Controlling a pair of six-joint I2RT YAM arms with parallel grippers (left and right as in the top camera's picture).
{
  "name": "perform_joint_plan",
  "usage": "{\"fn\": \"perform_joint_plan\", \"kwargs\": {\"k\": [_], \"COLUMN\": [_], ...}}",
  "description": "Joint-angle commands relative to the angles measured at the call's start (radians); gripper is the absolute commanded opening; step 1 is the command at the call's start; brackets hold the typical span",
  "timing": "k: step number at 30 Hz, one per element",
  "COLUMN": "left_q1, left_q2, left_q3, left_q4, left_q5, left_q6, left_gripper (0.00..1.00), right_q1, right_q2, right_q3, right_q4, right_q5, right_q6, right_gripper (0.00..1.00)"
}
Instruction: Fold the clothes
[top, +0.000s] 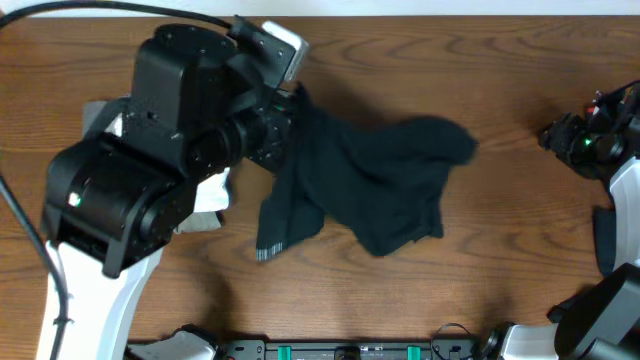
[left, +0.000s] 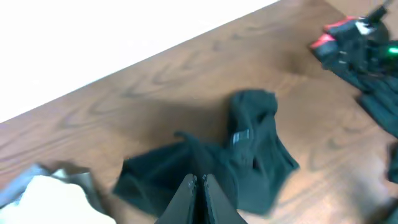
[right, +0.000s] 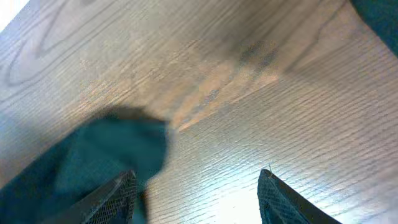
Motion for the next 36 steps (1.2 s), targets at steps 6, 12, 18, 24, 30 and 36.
{"fn": "perform_joint_plan", "kwargs": {"k": [6,12,18,24,30,36], "left_q1": [0.08,0.143,0.15,0.12,0.061,-0.07], "left_q2": [0.317,0.491,0.475,0.451,0.452,0.452], "left_q3": [-0.061,-0.06,-0.058,-0.061,-0.174,-0.374], "left_q4": [0.112,0.217,0.093,-0.18,-0.25,-0.101], "left_q5": [-0.195,-0.195,-0.193,-0.053,0.054,0.047], "left_q6": [0.038,0.059,0.007,-0.067,-0.08,-0.037], "left_gripper": [0.06,0.06,0.42,0.43,0.43,0.44], "right_q1": [0.049,0.066,0.066,0.066,0.066,0.066], "right_q2": [-0.007,-0.007,-0.007,-0.007,-0.007,-0.007], "right_q3": [0.006,0.006,0.006,0.006,0.006,0.006], "right_q4": [0.014,0.016,0.006,0.002,-0.001,-0.003], "right_q5": [-0.017,-0.018,-0.017,-0.017,-0.017,-0.017], "right_q6": [-0.002,-0.003,-0.003,-0.003,-0.003,-0.002], "right_gripper": [0.61,0.61,0.63,0.63,0.64,0.65]}}
